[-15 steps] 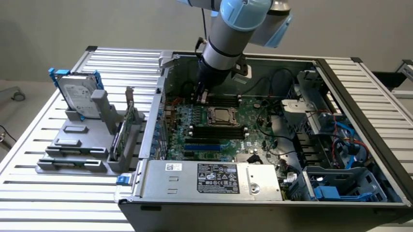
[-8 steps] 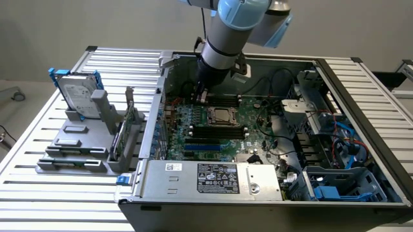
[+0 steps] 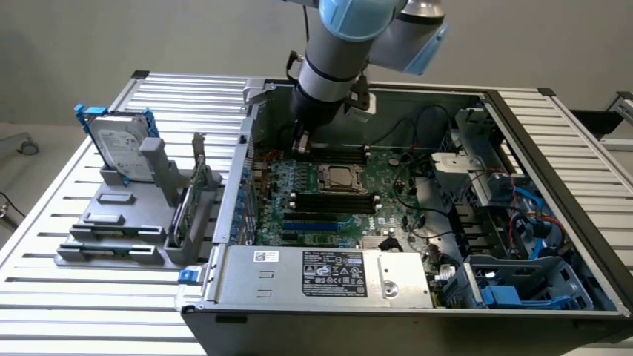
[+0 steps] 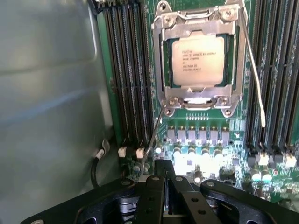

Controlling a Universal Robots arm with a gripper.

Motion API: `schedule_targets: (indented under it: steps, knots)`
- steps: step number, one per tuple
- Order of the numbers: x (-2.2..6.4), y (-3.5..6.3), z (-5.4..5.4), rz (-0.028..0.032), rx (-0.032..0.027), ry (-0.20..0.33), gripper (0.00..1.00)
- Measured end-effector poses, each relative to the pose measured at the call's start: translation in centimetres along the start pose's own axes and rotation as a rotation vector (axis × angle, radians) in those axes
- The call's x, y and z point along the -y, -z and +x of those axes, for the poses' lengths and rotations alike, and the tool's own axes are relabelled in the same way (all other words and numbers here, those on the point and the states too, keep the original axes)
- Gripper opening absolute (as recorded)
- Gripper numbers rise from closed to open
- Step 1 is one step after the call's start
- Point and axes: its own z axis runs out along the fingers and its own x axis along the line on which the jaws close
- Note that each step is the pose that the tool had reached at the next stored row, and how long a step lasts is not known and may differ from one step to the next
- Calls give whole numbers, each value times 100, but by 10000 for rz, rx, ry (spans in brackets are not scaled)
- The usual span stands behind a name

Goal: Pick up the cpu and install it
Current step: 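Install the first cpu locking lever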

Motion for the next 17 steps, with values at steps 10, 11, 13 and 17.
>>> schedule_targets:
  steps: [10, 11, 13, 17]
  knots:
    - [71, -2, -3, -165, -170, -561, 11]
    - [71, -2, -3, -212, -204, -682, 11]
    - [71, -2, -3, -310, -269, -911, 11]
    - [71, -2, -3, -483, -403, -1400, 11]
